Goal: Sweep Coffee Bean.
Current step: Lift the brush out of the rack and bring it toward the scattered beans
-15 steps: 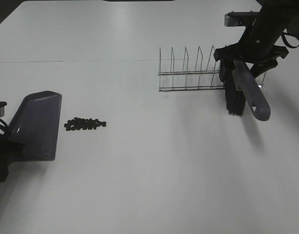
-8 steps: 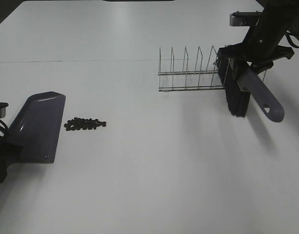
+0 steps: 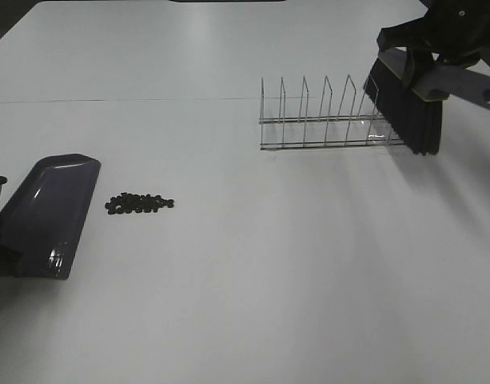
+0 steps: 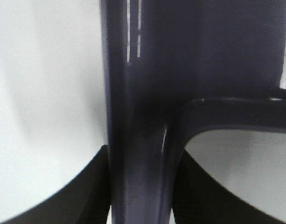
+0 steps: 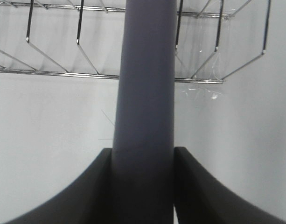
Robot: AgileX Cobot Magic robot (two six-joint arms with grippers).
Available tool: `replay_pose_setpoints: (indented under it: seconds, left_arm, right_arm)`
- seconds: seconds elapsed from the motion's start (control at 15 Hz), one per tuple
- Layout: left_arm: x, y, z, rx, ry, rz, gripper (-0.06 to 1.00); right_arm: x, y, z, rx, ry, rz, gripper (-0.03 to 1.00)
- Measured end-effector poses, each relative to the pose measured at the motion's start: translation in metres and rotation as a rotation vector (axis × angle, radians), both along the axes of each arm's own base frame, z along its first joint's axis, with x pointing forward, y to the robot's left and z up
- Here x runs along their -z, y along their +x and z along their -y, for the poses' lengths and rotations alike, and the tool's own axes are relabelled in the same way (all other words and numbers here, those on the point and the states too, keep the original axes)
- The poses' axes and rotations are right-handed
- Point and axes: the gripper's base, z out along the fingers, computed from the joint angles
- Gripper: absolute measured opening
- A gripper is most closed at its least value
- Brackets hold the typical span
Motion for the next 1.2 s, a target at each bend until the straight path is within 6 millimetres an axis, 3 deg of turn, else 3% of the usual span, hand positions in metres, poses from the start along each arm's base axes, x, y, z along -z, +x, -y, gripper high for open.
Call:
replay_pose_setpoints:
  seconds: [0.2,0.4,0.6,0.73,0.87,0.93,1.0,1.2]
  left_arm:
    - [-0.001,-0.001,-0.003,0.011,0.039,-0.032,0.33]
    - [-0.009,0.004,-0.009,0.004,0.109,-0.047,0.33]
    - [-0.018,0.014,-0.009,-0.006,0.126,-0.041,0.33]
    - [-0.023,0.018,-0.007,0.011,0.142,-0.035,0.33]
    - [-0.028,0.021,0.007,0.074,0.200,-0.023,0.33]
    - [-0.030,0.023,0.017,0.095,0.228,-0.002,0.33]
    - [-0.032,0.023,0.030,0.112,0.249,0.026,0.33]
    - [-0.032,0.021,0.033,0.116,0.253,0.018,0.33]
  right_arm:
    - [-0.029,-0.023,0.002,-0.003,-0.010,0.045,0.32]
    - [-0.033,-0.068,0.002,0.004,0.021,0.122,0.32]
    - [-0.006,-0.103,0.003,0.010,0.032,0.095,0.32]
    - [0.010,-0.111,0.004,0.012,0.030,0.065,0.32]
    - [0.021,-0.115,-0.009,-0.010,0.032,0.057,0.32]
    - [0.023,-0.115,-0.023,-0.046,0.025,0.071,0.32]
    - [0.031,-0.114,-0.051,-0.107,0.005,0.083,0.32]
    - [0.047,-0.117,-0.082,-0.186,-0.056,0.063,0.32]
